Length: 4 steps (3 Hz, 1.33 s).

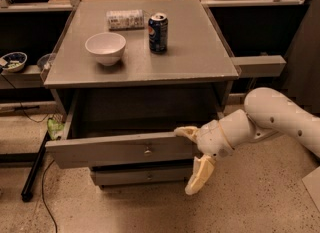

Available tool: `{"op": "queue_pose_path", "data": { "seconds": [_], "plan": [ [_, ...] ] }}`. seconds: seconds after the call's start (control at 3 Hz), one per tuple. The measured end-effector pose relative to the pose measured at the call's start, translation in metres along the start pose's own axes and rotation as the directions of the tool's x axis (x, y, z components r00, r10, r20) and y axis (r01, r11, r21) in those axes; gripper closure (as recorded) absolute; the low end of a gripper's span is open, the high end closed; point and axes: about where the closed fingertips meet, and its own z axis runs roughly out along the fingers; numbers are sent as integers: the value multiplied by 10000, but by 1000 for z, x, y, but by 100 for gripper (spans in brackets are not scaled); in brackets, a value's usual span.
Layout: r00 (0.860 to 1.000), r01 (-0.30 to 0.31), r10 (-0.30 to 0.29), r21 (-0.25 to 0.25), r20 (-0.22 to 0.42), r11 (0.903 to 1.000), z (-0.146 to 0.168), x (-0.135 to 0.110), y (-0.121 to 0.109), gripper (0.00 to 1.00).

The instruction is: Open top drawer

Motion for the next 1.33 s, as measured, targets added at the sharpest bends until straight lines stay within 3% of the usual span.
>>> {"op": "queue_pose_path", "data": {
  "seconds": [0.33,0.67,1.0,1.33],
  "plan": [
    [10000,0,0,3,-2,10000,0,0,0,0],
    [9988,81,-46,734,-484,9973,-5,-5,-3,0],
    [9944,379,-207,1669,-1035,9852,-18,-19,-7,0],
    [9944,379,-207,1669,-1037,9852,-18,-19,-7,0]
  ]
}}
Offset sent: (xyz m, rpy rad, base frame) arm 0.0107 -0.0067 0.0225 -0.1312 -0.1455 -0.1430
